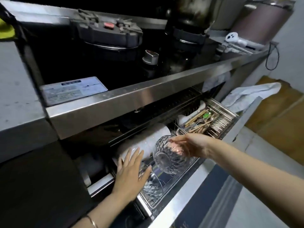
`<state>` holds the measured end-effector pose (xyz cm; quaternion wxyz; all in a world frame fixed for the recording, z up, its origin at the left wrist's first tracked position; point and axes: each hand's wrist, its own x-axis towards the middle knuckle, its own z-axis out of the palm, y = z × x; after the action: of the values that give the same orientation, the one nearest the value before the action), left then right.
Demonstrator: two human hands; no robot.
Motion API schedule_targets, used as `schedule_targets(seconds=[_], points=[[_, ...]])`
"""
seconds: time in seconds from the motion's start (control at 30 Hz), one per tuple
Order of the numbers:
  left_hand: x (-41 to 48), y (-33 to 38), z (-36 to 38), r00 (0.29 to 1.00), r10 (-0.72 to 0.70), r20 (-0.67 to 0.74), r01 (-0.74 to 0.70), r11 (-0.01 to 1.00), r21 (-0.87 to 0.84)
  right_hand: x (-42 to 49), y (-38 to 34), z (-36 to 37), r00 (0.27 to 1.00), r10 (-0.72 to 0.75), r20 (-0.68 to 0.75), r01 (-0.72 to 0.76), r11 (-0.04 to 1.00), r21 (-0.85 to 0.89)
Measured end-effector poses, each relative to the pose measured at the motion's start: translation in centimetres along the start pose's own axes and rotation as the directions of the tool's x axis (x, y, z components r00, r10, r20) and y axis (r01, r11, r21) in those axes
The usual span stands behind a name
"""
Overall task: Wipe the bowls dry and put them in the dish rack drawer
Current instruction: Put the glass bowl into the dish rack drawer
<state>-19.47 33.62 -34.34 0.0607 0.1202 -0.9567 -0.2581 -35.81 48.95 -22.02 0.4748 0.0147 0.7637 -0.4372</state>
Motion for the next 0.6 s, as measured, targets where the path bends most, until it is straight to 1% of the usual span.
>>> schedule_targets(seconds=[0.1,0.2,0.3,0.43,0.5,0.6], points=[[0.8,-0.1,1.0,0.999,-0.007,-0.042,0.010,0.998,0.069,2.4,0.9,-0.3,0.998,0.062,0.022,-0.061,0.997,-0.038],[1.0,0.1,1.4,0.997,-0.025,-0.075,0.030,0.997,0.069,4.7,1.6,-0.4,0.991,0.117,0.060,-0.114,0.992,-0.053],[1.0,0.0,1.5,0.997,-0.031,-0.073,0.037,0.996,0.083,6.3,2.0,0.1,0.986,0.149,0.076,-0.142,0.986,-0.089],[0.9,0.1,1.7,0.998,-0.033,-0.051,0.040,0.991,0.130,7.5,2.4,1.5,0.968,0.214,0.134,-0.203,0.975,-0.089],[0.8,0.1,1.7,0.999,-0.035,-0.038,0.040,0.990,0.138,8.0,2.6,2.1,0.962,0.222,0.156,-0.213,0.974,-0.071],[0.7,0.3,1.3,0.999,-0.039,-0.035,0.044,0.989,0.142,8.7,2.7,3.2,0.954,0.243,0.176,-0.229,0.969,-0.095]])
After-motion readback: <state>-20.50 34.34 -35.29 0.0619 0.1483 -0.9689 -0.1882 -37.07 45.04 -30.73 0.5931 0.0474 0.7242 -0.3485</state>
